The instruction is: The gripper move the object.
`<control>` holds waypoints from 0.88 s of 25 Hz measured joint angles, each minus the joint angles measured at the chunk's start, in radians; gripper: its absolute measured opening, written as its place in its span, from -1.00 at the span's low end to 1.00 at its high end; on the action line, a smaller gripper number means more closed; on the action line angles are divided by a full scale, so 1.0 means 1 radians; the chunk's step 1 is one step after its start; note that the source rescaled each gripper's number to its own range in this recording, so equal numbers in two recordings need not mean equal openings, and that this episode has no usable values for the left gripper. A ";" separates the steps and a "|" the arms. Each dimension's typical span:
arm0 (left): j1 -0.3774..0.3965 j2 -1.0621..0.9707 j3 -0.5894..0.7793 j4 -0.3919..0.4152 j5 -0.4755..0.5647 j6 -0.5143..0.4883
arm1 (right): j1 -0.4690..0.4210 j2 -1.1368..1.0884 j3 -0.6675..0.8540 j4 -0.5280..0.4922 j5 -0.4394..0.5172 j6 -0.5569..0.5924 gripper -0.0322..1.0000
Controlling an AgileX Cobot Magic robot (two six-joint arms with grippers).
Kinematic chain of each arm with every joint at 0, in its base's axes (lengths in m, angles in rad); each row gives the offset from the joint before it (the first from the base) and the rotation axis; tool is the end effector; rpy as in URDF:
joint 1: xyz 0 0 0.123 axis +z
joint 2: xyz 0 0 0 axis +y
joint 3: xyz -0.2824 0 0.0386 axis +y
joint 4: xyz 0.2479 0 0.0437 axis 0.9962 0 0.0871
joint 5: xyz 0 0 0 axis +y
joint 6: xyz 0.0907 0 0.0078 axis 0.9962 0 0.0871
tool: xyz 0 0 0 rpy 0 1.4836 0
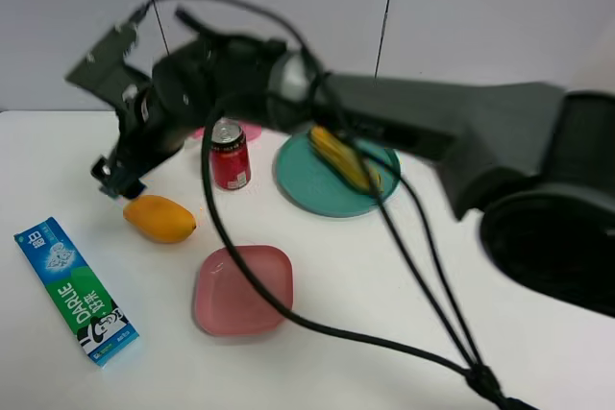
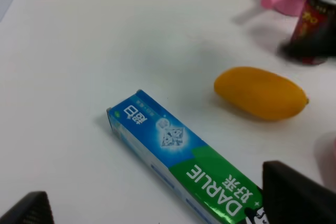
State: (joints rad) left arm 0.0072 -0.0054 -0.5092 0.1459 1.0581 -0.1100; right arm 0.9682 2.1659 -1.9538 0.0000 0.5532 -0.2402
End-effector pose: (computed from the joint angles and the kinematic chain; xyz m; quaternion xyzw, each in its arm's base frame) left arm -0.0072 0.0115 0.2806 -0.0528 0.8448 0.0456 0.5305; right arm 0.2906 0.4223 0.2685 -0.5124 0.7423 0.1537 0.4034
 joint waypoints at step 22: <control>0.000 0.000 0.000 0.000 0.000 0.000 | -0.111 -1.004 0.004 -0.708 0.663 0.221 0.99</control>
State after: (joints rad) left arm 0.0072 -0.0054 -0.5092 0.1459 1.0581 -0.1100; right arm 0.8576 1.1617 -1.9502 -0.7077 1.2160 -0.0189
